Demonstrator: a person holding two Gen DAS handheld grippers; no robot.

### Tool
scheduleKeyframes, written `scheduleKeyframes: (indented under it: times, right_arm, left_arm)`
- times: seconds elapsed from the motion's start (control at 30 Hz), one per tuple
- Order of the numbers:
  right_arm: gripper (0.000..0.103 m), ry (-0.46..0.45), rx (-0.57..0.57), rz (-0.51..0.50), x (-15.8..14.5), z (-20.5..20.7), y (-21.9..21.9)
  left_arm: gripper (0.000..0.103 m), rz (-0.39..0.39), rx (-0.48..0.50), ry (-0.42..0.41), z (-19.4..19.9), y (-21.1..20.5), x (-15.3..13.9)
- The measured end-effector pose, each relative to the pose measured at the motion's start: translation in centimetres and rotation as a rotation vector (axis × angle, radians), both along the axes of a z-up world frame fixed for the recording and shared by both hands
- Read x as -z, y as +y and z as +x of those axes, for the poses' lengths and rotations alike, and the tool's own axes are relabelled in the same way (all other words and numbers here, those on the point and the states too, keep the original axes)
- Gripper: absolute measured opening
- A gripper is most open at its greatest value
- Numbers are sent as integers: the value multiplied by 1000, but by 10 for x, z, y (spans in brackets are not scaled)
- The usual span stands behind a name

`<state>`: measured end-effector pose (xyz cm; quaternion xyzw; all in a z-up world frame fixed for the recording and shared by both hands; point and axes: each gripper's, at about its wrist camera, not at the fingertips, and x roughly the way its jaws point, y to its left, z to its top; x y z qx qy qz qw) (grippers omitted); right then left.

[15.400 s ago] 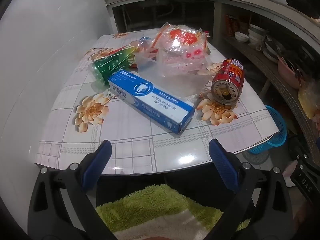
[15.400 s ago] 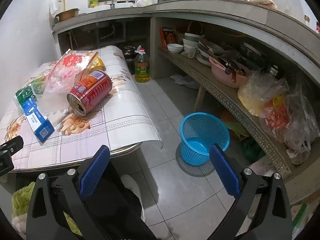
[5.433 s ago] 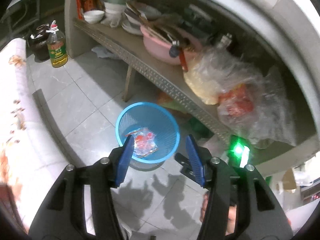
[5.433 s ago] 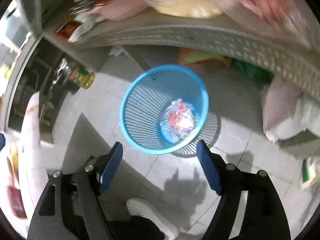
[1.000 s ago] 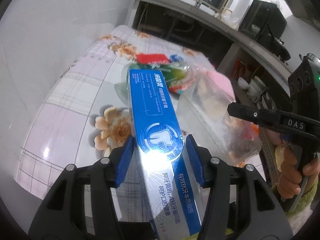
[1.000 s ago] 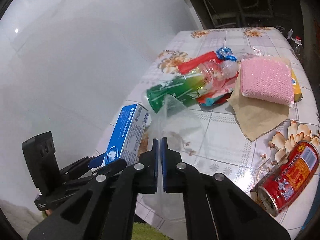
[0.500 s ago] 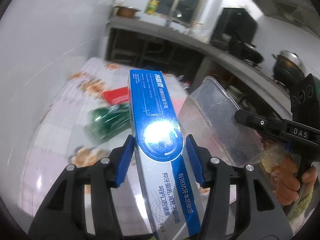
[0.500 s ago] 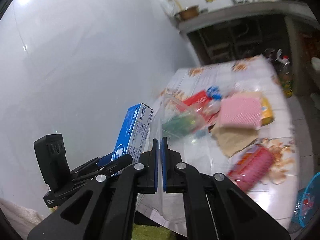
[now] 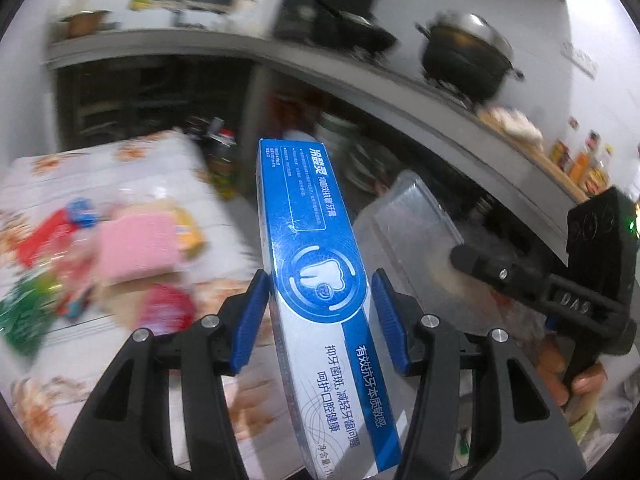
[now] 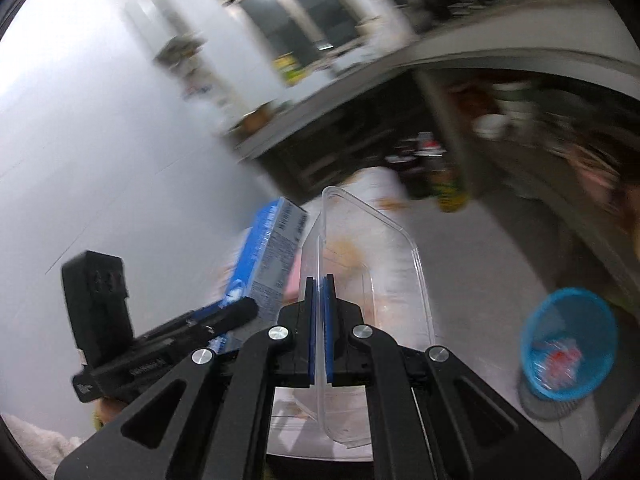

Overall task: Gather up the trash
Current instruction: 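Carry the toothpaste box and clear tray toward the blue wastebasket with both tools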

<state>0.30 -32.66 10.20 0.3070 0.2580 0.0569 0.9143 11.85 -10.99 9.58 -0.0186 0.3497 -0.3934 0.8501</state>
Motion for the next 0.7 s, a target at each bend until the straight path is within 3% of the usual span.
scheduleKeyframes:
  times: [0.2, 0.33, 0.57, 0.7]
  right_arm:
    - [4, 161, 249, 42, 71, -30, -86]
    - [4, 259, 335, 115, 124, -41, -123]
    - [4, 388, 411, 169, 200, -28, -161]
    - [4, 410, 463, 146, 221, -10, -179]
  left_arm:
    - [50, 87, 170, 70, -3, -111, 26]
    - [50, 164, 233, 142, 1, -172, 60]
    - [51, 306, 254, 262, 16, -242, 128]
    - [51, 351, 239, 293, 27, -270, 156]
